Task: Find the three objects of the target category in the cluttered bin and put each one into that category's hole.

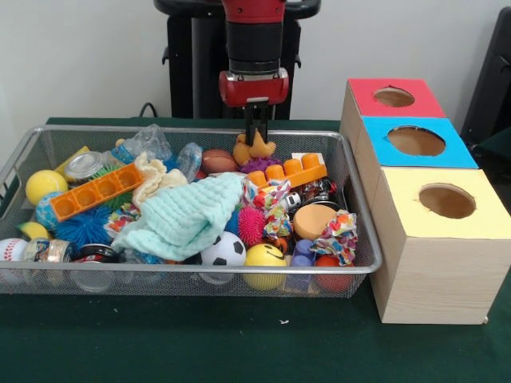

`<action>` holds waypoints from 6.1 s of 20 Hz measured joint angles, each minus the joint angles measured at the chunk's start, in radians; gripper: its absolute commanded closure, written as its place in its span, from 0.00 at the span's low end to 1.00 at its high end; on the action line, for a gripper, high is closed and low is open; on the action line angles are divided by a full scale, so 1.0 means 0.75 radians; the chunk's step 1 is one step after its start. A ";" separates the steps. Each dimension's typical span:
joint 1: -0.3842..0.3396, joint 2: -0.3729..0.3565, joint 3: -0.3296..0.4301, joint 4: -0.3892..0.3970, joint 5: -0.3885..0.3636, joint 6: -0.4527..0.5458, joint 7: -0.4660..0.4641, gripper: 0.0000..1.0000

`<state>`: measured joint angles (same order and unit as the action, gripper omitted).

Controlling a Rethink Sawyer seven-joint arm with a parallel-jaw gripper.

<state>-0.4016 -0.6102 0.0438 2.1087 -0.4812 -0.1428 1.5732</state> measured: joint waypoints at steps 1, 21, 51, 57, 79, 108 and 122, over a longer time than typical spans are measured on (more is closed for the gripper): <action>-0.003 0.000 0.000 0.004 -0.001 0.000 0.000 1.00; -0.239 -0.203 0.192 0.161 0.063 0.186 0.000 1.00; -0.511 -0.480 0.884 0.544 0.703 0.379 0.028 1.00; -0.460 -0.481 0.915 0.586 0.755 0.367 0.089 1.00; -0.077 -0.303 0.792 0.626 0.758 -0.074 0.185 1.00; -0.079 -0.424 0.743 0.627 0.758 -0.051 0.185 1.00; -0.080 -0.426 0.743 0.627 0.758 -0.051 0.185 1.00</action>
<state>-0.4616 -0.9298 0.6009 2.5789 0.0872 -0.1812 1.7119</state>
